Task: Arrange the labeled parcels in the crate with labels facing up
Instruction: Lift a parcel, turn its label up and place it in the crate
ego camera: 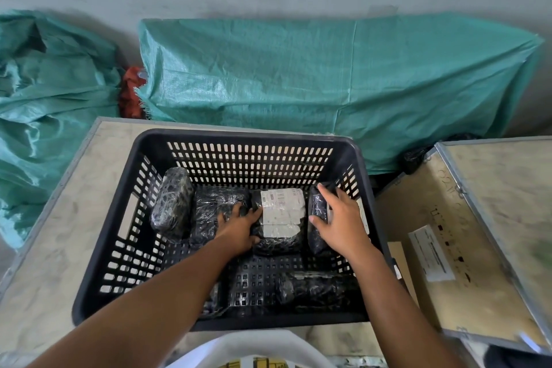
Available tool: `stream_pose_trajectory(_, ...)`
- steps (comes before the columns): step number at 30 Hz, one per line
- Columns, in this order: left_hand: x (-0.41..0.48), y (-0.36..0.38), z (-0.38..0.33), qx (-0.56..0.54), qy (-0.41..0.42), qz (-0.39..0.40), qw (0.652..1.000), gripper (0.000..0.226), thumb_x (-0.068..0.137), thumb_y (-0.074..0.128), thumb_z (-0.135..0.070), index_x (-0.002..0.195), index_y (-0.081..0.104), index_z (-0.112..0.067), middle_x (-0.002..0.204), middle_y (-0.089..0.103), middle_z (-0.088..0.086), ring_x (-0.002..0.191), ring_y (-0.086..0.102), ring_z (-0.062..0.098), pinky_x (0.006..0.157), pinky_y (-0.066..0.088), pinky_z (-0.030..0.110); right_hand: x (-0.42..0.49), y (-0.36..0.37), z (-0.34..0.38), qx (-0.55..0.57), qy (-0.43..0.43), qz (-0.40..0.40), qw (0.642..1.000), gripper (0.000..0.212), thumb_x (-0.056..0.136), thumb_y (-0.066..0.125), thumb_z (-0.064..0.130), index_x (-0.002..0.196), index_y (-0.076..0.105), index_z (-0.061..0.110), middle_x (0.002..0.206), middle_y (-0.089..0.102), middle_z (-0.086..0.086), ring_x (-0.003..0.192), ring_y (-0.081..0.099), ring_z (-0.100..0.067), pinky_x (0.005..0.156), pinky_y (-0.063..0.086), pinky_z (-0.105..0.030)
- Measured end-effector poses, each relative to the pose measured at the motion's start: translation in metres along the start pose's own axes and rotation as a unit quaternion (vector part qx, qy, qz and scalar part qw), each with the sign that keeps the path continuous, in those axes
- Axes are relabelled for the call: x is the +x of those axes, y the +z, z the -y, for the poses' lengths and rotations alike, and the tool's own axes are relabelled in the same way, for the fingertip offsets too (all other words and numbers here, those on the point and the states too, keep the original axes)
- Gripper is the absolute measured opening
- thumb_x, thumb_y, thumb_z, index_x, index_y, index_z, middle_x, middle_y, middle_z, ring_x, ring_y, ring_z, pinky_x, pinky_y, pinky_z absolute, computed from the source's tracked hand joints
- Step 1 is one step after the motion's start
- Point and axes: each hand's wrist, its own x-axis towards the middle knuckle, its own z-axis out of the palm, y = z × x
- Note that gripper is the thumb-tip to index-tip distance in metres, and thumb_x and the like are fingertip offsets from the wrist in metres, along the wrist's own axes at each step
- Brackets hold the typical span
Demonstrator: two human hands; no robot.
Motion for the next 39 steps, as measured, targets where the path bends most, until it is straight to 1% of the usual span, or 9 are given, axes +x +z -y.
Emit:
stream_pose_trajectory(5,-0.005,-0.008,-0.007,-0.011,0.008,0.003,1.0,0.086,0.094,0.071,-0.03,0.161,0.019,-0.038,0.17,0.021,0.001,0.157,-0.011,0.031,0.116,-0.013,0.067,0.002,0.008,0.0,0.07,0.017,0.061,0.996,0.078,0.094,0.072,0.037,0.16,0.031,0.038,0.159,0.043,-0.013,0.148,0.038,-0.031,0.121,0.033,-0.043)
stream_pose_trajectory(11,-0.013,-0.016,-0.021,-0.003,0.024,0.047,0.999,0.081,0.093,0.07,-0.037,0.16,0.024,-0.037,0.171,0.006,0.016,0.156,-0.009,0.04,0.116,-0.009,0.072,0.008,0.007,0.0,0.113,0.035,0.031,0.993,0.072,0.093,0.075,0.023,0.158,0.041,0.024,0.121,0.068,0.005,0.092,0.062,-0.004,0.072,0.042,0.005)
stream_pose_trajectory(16,-0.025,-0.037,-0.045,-0.065,0.086,0.051,0.993,0.092,0.094,0.072,-0.034,0.164,0.013,-0.031,0.17,0.014,0.019,0.155,0.018,0.036,0.124,0.021,0.054,0.004,-0.006,0.003,0.139,0.045,0.005,0.989,0.068,0.093,0.075,0.019,0.155,0.047,0.018,0.148,0.059,-0.004,0.127,0.06,-0.017,0.091,0.041,-0.011)
stream_pose_trajectory(21,-0.057,-0.069,-0.066,-0.186,0.201,0.026,0.962,0.121,0.083,0.076,-0.057,0.155,-0.021,-0.052,0.17,0.021,0.0,0.154,0.025,0.02,0.125,0.026,0.043,-0.007,-0.033,0.019,0.207,0.023,-0.07,0.976,0.07,0.089,0.079,0.026,0.152,0.05,0.024,0.139,0.065,0.005,0.121,0.065,-0.014,0.098,0.057,-0.033)
stream_pose_trajectory(24,-0.079,-0.07,-0.082,-0.215,0.242,-0.041,0.945,0.132,0.073,0.081,-0.064,0.154,-0.022,-0.052,0.171,0.01,-0.01,0.156,0.016,0.014,0.126,0.022,0.044,-0.008,-0.054,0.034,0.329,0.032,-0.09,0.94,0.071,0.086,0.083,0.024,0.15,0.051,0.02,0.097,0.079,0.018,0.094,0.077,-0.007,0.076,0.064,-0.026)
stream_pose_trajectory(28,-0.095,-0.074,-0.098,-0.217,0.315,-0.269,0.884,0.125,0.089,0.079,-0.026,0.158,-0.025,-0.034,0.171,0.011,0.014,0.155,0.023,0.027,0.122,0.033,0.043,-0.009,-0.072,0.058,0.451,0.004,-0.075,0.889,0.069,0.088,0.082,0.021,0.15,0.052,0.019,0.093,0.078,0.024,0.091,0.075,0.003,0.074,0.061,-0.02)
stream_pose_trajectory(32,-0.103,-0.099,-0.097,-0.203,0.425,-0.379,0.797,0.111,0.091,0.072,-0.003,0.163,-0.008,-0.03,0.162,0.009,0.04,0.157,0.015,0.037,0.121,0.032,0.036,-0.017,-0.086,0.075,0.514,-0.025,-0.039,0.856,0.077,0.086,0.08,0.037,0.153,0.046,0.026,0.098,0.081,0.012,0.098,0.077,-0.012,0.075,0.065,-0.04)
stream_pose_trajectory(35,-0.11,-0.11,-0.087,-0.202,0.414,-0.398,0.793,0.096,0.092,0.068,-0.004,0.164,0.012,-0.033,0.161,0.014,0.039,0.157,0.019,0.025,0.12,0.03,0.029,-0.02,-0.091,0.076,0.491,-0.048,-0.01,0.87,0.099,0.074,0.08,0.055,0.158,0.032,0.035,0.101,0.081,0.012,0.097,0.079,-0.023,0.073,0.065,-0.04)
stream_pose_trajectory(39,-0.114,-0.119,-0.079,-0.315,0.365,-0.355,0.801,0.047,0.092,0.07,-0.001,0.138,0.065,-0.011,0.159,0.035,0.025,0.148,0.041,0.024,0.113,0.046,0.042,-0.015,-0.081,0.066,0.34,-0.094,-0.085,0.932,0.072,0.086,0.075,0.047,0.15,0.045,0.035,0.125,0.074,0.003,0.105,0.074,-0.008,0.087,0.063,-0.039)
